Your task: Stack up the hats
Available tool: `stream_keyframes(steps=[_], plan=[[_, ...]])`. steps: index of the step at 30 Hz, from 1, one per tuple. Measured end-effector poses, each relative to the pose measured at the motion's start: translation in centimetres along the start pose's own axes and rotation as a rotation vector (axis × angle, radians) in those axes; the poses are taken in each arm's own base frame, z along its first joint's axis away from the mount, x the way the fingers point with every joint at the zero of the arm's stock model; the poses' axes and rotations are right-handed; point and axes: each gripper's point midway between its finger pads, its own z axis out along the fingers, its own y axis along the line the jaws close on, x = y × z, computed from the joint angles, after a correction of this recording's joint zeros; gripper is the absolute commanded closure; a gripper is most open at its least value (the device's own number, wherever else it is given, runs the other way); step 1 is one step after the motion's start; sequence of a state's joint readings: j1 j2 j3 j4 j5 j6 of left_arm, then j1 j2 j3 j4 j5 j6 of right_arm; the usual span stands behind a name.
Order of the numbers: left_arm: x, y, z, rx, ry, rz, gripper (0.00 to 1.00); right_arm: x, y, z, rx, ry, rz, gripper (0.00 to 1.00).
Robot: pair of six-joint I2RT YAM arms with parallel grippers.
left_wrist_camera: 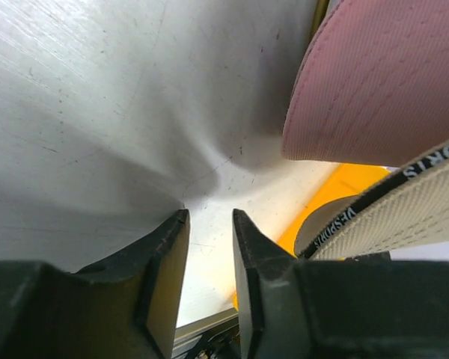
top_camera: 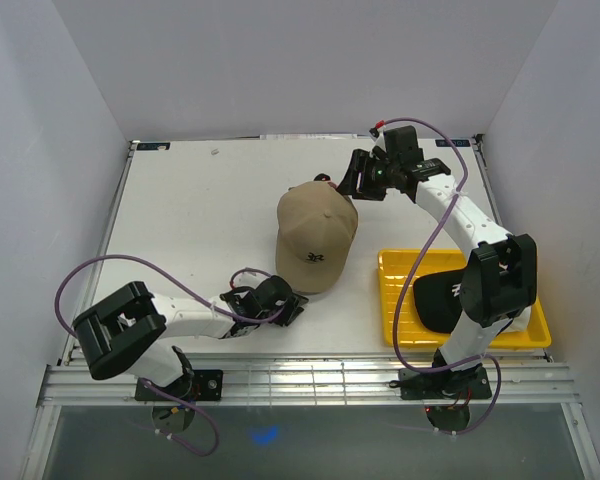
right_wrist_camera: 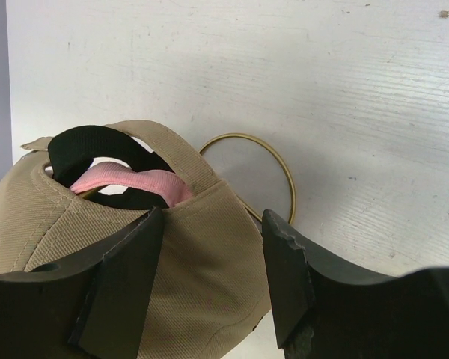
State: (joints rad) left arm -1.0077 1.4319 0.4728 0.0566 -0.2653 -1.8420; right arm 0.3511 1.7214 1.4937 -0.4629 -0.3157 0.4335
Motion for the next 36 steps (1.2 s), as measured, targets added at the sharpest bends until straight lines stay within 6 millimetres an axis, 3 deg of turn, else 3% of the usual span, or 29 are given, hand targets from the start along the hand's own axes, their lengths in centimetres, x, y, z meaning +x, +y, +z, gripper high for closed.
stream_keyframes(steps=[9, 15, 19, 24, 26, 30, 36], plan=[[0.0, 0.4, -1.0, -0.011, 0.015, 0.078, 0.53, 0.0, -0.2, -0.1, 0.013, 0.000, 0.001, 0.37], [-0.4, 2.1, -2.5, -0.048, 0.034, 0.141, 0.55, 0.0, -0.5, -0.5, 0.045, 0.004, 0.003, 0.36], [-0.9, 3.5, -3.9, -0.068, 0.042, 0.185, 0.63, 0.0, -0.9, -1.0, 0.076, 0.002, 0.003, 0.34], [-1.2, 3.7, -5.5, -0.065, 0.055, 0.263, 0.87, 0.3, -1.4, -2.0, 0.127, 0.012, 0.001, 0.32], [-1.2, 2.8, -6.4, -0.046, 0.061, 0.301, 0.91, 0.0, -1.4, -2.5, 0.142, 0.010, -0.001, 0.32], [-0.6, -1.4, -8.4, 0.053, 0.073, 0.365, 1.00, -0.9, -0.7, -3.6, 0.145, -0.014, -0.009, 0.28], [-0.1, -9.4, -12.2, 0.227, 0.041, 0.443, 0.94, -2.7, 1.5, -5.8, 0.091, -0.081, -0.042, 0.24]])
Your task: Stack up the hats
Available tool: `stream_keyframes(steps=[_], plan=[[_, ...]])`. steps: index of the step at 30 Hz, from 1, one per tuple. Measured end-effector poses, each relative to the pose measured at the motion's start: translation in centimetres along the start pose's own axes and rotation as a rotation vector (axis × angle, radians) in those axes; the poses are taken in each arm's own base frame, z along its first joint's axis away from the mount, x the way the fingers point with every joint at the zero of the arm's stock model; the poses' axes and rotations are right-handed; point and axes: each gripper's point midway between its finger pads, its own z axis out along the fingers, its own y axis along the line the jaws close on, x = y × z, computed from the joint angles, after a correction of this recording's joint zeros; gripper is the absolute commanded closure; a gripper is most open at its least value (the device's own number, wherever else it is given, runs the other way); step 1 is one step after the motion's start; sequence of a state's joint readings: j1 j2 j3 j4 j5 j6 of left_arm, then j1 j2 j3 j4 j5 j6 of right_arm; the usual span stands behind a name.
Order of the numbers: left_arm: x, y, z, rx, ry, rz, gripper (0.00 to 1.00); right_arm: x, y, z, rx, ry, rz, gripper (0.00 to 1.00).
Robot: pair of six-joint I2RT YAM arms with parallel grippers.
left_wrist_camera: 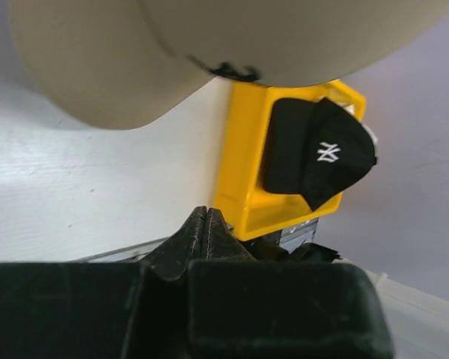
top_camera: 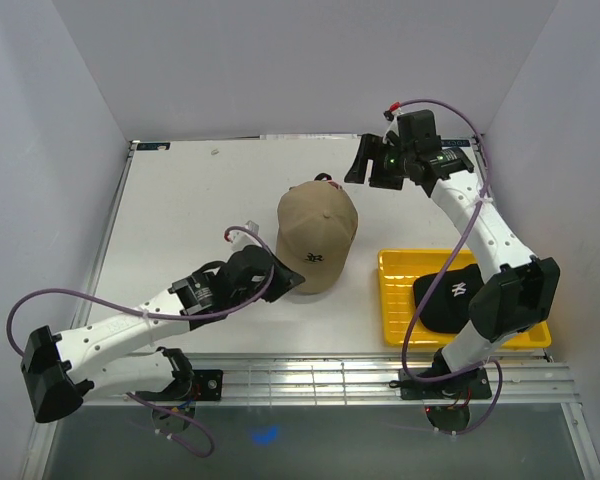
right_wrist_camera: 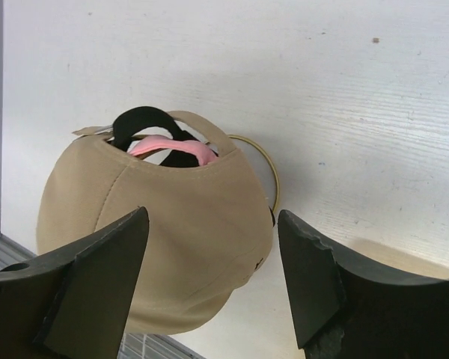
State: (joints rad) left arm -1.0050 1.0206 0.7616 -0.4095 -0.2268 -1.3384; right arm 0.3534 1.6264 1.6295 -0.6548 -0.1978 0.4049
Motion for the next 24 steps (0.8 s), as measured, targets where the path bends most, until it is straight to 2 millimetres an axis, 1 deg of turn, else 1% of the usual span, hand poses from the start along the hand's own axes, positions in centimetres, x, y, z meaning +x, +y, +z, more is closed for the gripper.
stream_keyframes(steps=[2, 4, 6, 8, 10, 11, 12, 13, 15, 19, 21, 24], plan=[[-1.4, -2.0, -0.5, 0.020, -0.043, 0.017, 0.91, -0.1, 0.6, -0.6, -0.017, -0.009, -0.010, 0.24], [-2.9, -3.6, -0.8, 0.031, -0.094, 0.022, 0.92, 0.0, 1.3, -0.8, -0.035, -0.012, -0.024, 0.23], [-4.6, -4.4, -0.7, 0.029, -0.148, 0.017, 0.95, 0.2, 2.0, -0.8, -0.052, -0.010, -0.041, 0.22], [-6.3, -4.2, -0.4, 0.015, -0.188, 0.008, 0.95, 0.4, 2.6, -0.7, -0.065, -0.008, -0.055, 0.20], [-7.9, -3.7, 0.3, -0.010, -0.221, 0.001, 0.87, 0.6, 3.2, -0.6, -0.077, -0.005, -0.070, 0.19], [-8.4, -3.5, 0.7, -0.023, -0.232, 0.001, 0.82, 0.7, 3.4, -0.6, -0.082, -0.006, -0.075, 0.19], [-9.1, -3.4, 1.2, -0.037, -0.244, 0.002, 0.72, 0.8, 3.6, -0.5, -0.086, -0.005, -0.080, 0.19], [-9.5, -3.2, 1.6, -0.050, -0.251, 0.008, 0.67, 0.9, 3.8, -0.4, -0.090, -0.002, -0.085, 0.19], [-10.0, -3.4, 2.2, -0.061, -0.256, 0.020, 0.58, 1.2, 3.9, -0.1, -0.093, 0.010, -0.091, 0.19], [-10.3, -4.0, 3.0, -0.061, -0.257, 0.039, 0.50, 2.1, 3.6, 1.3, -0.090, 0.037, -0.096, 0.19], [-10.3, -4.0, 3.3, -0.066, -0.257, 0.044, 0.48, 2.2, 3.5, 1.7, -0.089, 0.038, -0.096, 0.19], [-10.4, -3.8, 3.8, -0.073, -0.258, 0.042, 0.51, 2.1, 3.5, 2.0, -0.093, 0.031, -0.099, 0.20]])
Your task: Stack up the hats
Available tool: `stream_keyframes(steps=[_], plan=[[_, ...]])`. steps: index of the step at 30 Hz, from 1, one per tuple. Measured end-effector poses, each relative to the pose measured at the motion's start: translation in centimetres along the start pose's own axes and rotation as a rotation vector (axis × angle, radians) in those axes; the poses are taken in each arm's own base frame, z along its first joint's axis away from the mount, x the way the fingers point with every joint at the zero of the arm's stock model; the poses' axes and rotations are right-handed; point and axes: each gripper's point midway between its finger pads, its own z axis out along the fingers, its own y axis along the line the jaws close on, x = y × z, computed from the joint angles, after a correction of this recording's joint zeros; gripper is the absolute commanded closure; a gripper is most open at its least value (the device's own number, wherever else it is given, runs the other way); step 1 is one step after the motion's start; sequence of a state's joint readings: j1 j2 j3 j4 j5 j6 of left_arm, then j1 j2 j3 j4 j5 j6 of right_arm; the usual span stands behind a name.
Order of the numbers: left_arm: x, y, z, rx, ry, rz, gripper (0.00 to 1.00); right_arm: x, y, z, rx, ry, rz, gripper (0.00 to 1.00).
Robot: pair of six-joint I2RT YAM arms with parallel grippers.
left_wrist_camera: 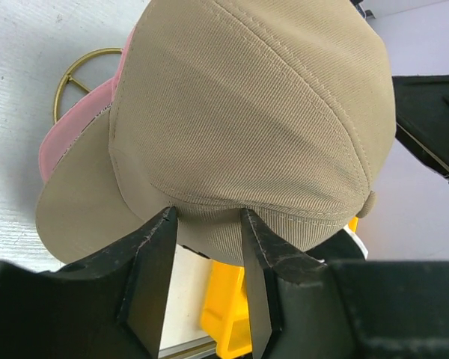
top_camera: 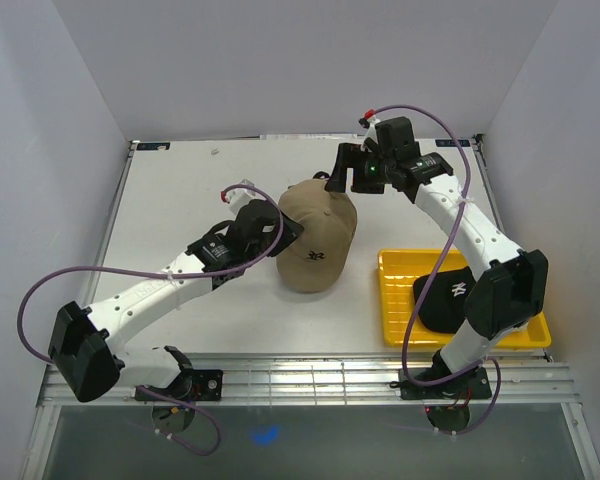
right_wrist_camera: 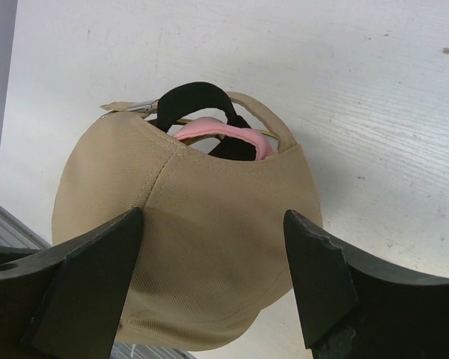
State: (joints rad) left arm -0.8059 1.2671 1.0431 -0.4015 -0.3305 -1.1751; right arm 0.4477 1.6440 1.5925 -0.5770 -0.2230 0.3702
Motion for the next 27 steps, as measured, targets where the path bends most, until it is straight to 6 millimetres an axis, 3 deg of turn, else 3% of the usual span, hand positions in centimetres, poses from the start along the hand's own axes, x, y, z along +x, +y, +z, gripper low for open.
stream_keyframes(steps=[4, 8, 11, 16, 22, 27], plan=[[-0.2, -0.2, 0.3, 0.006, -0.006, -0.021, 0.63, -0.1, 0.0, 0.2, -0.002, -0.006, -0.003, 0.22], [-0.1, 0.6, 0.8, -0.004, -0.011, -0.053, 0.92, 0.1, -0.1, 0.6, 0.002, -0.010, -0.008, 0.22], [0.1, 1.4, 1.2, -0.013, -0.008, -0.081, 1.00, 0.8, -0.8, 1.1, 0.022, 0.001, -0.004, 0.23], [0.3, 2.8, 1.6, -0.031, 0.004, -0.107, 1.00, 1.2, -1.7, 1.7, 0.048, -0.005, 0.001, 0.23], [2.0, 6.8, 4.1, -0.167, 0.042, -0.080, 1.00, 1.9, -2.1, 2.0, 0.055, 0.006, 0.005, 0.23], [2.6, 7.1, 4.9, -0.175, 0.059, -0.082, 1.00, 2.0, -2.3, 2.1, 0.060, 0.002, 0.006, 0.23]])
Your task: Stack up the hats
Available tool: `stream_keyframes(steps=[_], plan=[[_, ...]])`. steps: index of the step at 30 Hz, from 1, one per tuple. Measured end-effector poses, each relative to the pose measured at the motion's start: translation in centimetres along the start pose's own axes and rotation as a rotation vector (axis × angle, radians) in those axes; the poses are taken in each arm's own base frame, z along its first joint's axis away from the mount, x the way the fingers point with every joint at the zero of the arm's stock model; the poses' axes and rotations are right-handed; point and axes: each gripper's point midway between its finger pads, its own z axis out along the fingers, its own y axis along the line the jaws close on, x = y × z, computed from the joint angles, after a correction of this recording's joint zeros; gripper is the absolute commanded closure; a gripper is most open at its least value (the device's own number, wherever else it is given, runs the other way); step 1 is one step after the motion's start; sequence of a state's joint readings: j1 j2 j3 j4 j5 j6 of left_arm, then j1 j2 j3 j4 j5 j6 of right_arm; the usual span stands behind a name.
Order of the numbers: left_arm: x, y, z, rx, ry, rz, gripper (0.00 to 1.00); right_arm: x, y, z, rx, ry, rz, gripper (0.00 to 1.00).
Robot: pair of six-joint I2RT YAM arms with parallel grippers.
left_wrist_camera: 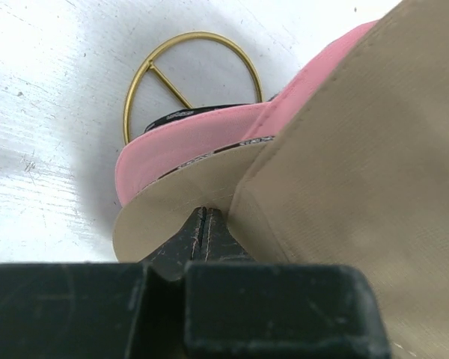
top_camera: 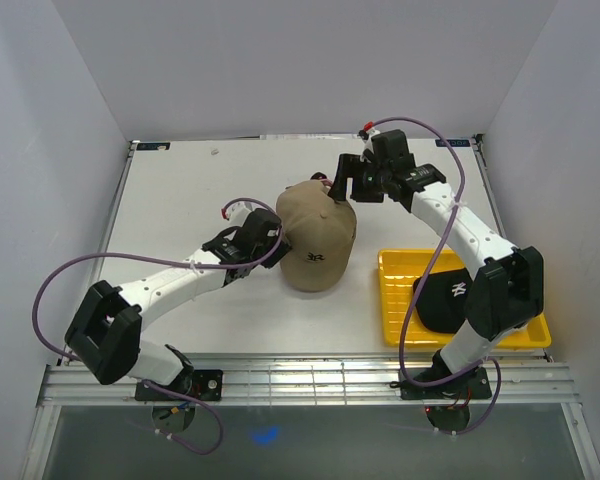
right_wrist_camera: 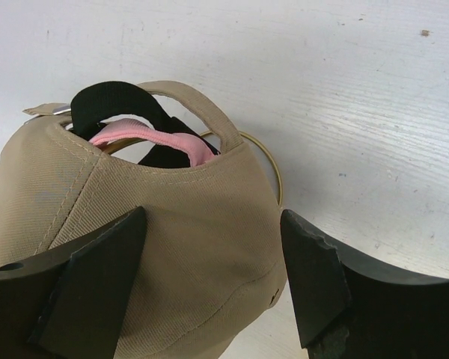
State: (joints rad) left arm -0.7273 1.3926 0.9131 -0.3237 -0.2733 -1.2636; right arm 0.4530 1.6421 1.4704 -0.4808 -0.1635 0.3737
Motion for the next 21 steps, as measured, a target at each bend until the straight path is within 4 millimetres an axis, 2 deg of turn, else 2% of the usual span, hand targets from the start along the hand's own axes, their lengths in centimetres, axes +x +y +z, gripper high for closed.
stream_keyframes(steps=[4, 12, 17, 21], plan=[[0.4, 0.5, 0.9, -0.023, 0.012, 0.005, 1.00, 0.1, -0.1, -0.2, 0.002, -0.009, 0.000, 0.23], [1.4, 3.1, 2.7, -0.113, 0.049, 0.023, 1.00, 0.7, -0.4, -0.2, 0.006, -0.011, 0.006, 0.22], [1.3, 3.3, 2.6, -0.119, 0.054, 0.030, 1.00, 0.7, -0.7, -0.4, 0.025, -0.011, 0.008, 0.22], [0.8, 3.4, 1.9, -0.127, 0.056, 0.051, 0.94, 0.7, -0.8, -1.0, 0.056, 0.006, 0.013, 0.21]])
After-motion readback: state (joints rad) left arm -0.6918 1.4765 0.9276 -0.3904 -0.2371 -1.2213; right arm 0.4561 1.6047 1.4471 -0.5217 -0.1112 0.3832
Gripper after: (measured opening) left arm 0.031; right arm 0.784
